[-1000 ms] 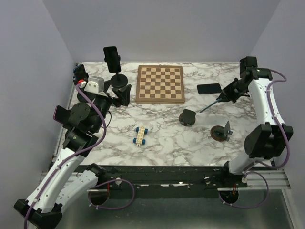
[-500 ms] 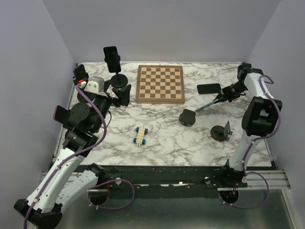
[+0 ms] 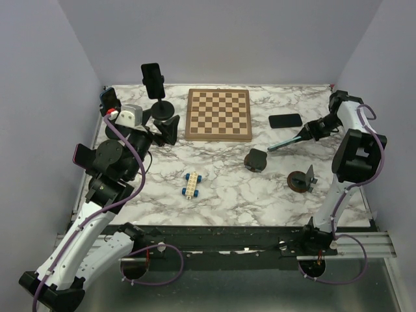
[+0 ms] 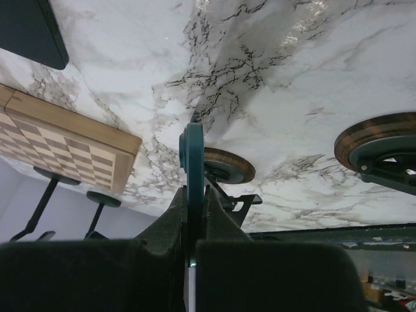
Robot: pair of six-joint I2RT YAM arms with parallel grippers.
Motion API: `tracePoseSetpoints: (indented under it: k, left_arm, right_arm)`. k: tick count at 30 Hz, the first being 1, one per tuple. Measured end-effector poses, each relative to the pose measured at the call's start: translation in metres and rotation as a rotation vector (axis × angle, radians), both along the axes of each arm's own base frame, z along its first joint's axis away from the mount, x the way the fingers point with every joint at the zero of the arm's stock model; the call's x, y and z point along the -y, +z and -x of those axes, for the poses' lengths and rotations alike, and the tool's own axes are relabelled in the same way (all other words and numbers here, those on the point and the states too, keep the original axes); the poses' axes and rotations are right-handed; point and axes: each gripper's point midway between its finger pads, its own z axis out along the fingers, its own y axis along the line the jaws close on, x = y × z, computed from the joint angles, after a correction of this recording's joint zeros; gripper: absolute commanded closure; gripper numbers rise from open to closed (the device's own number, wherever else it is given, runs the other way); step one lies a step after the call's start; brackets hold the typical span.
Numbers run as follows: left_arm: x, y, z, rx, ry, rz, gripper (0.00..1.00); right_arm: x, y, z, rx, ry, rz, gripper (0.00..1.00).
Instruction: Remove the phone from the phone stand
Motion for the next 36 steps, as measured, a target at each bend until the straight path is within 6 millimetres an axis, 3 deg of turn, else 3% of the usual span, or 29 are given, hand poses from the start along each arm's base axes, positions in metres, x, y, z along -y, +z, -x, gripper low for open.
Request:
tracePoseSetpoints:
  k: [4, 9, 13, 17, 24, 27, 31, 36]
  left_arm:
    - [0.009, -0.003, 0.001, -0.004, -0.048, -0.014, 0.02]
    - [0.034, -0.014, -0.001, -0.024, -0.163, -0.045, 0.05]
    - [0.057, -0.024, 0.000, -0.041, -0.281, -0.068, 0.06]
    - [0.077, -0.031, 0.005, -0.051, -0.371, -0.086, 0.08]
    - [0.105, -0.041, 0.015, -0.057, -0.464, -0.133, 0.15]
    - [0.115, -0.043, 0.020, -0.048, -0.495, -0.158, 0.19]
    - [0.127, -0.050, 0.024, -0.051, -0.524, -0.199, 0.20]
    - [0.124, -0.057, 0.020, -0.073, -0.488, -0.224, 0.19]
  right_arm:
    - [0.005, 0.012, -0.003, 0.084, 0.077, 0.089, 0.99]
    - [0.002, 0.051, -0.008, 0.240, 0.221, 0.303, 0.99]
    - [-0.036, 0.091, -0.011, 0.370, 0.317, 0.363, 0.99]
    - [-0.081, 0.125, 0.002, 0.471, 0.358, 0.331, 0.99]
    - [-0.142, 0.182, 0.027, 0.658, 0.342, 0.196, 0.99]
    - [-0.172, 0.186, 0.038, 0.687, 0.352, 0.107, 0.99]
    - [-0.205, 0.175, 0.052, 0.686, 0.410, 0.031, 0.99]
    - [-0.219, 0.180, 0.055, 0.808, 0.518, 0.040, 0.99]
